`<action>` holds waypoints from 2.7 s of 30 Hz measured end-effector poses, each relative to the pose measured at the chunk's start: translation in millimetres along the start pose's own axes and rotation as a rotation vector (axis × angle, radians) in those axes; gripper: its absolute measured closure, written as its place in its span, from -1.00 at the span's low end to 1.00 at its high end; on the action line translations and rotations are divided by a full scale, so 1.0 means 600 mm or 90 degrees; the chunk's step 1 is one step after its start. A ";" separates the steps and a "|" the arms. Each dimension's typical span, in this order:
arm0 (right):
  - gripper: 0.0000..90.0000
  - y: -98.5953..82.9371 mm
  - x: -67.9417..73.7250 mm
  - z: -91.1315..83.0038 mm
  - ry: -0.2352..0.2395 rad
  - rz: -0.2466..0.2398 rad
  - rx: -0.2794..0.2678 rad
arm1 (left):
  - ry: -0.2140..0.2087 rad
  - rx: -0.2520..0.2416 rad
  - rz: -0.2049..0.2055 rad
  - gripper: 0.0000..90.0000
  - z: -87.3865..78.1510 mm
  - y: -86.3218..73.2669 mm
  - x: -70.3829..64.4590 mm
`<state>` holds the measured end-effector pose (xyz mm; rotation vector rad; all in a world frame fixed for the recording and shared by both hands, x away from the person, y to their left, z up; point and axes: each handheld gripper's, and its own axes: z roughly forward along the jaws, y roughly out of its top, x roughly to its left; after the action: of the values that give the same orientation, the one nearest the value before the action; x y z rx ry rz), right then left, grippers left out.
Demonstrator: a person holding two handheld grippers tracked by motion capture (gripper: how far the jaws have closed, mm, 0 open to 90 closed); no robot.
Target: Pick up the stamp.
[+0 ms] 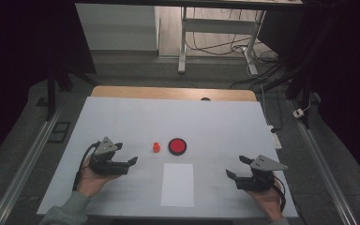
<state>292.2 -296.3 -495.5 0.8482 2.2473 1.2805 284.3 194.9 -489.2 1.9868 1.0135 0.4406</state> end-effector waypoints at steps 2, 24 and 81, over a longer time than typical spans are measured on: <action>-0.52 0.000 -0.001 0.001 0.001 -0.002 0.002 | -0.001 0.000 -0.001 -0.58 0.002 0.003 0.000; -0.50 0.001 0.001 0.016 0.005 -0.005 0.013 | -0.022 0.017 0.026 -0.54 0.082 0.065 -0.009; -0.49 -0.008 -0.001 0.015 -0.010 -0.005 0.030 | -0.073 0.095 0.075 0.38 0.194 0.065 0.003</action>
<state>296.3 -293.2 -504.2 0.8614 2.2748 1.2177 376.8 123.0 -526.0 2.1878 0.8824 0.3178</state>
